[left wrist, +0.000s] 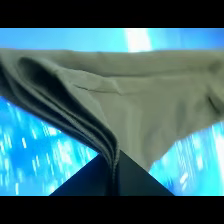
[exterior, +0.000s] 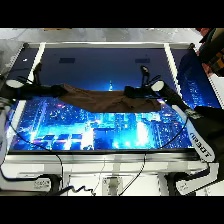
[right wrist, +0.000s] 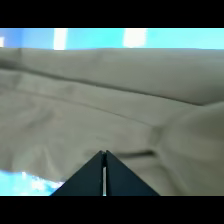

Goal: Fold the clothes and pants, and hang the long-sleeved shirts on hangers.

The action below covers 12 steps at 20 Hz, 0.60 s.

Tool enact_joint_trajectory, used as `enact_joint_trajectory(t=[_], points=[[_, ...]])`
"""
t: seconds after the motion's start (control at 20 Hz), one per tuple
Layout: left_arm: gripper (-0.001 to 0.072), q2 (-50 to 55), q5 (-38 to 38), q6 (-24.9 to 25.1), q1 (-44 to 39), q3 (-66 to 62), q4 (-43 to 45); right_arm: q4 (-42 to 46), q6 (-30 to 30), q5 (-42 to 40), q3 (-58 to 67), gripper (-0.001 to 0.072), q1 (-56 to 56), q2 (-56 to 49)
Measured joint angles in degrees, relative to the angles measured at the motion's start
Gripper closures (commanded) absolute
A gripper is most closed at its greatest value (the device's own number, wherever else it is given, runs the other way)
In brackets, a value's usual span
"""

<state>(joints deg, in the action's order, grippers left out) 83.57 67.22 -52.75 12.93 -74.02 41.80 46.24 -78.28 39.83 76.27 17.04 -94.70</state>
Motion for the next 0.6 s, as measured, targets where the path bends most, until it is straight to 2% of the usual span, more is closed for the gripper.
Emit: enact_joint_trajectory(t=[0.1,0.2,0.4,0.6], points=[[0.0694,-6.3,5.4,-1.3,0.1,-0.6,2.5,-0.3,-2.1,-1.4,0.8,0.0695,4.4,-1.4],[0.0694,-11.9,7.5,-2.2,0.1,-0.8,4.3,-1.3,-3.8,-2.2,2.4,0.0695,9.7,-3.9],[0.0693,-19.4,5.4,-2.7,0.1,-1.0,5.3,-2.5,-7.9,-3.1,8.4,0.0695,20.1,-10.3],[0.0693,-20.9,3.5,-2.9,-0.3,-1.0,2.5,-2.3,-10.0,-3.3,13.4,0.0695,26.4,-13.9]])
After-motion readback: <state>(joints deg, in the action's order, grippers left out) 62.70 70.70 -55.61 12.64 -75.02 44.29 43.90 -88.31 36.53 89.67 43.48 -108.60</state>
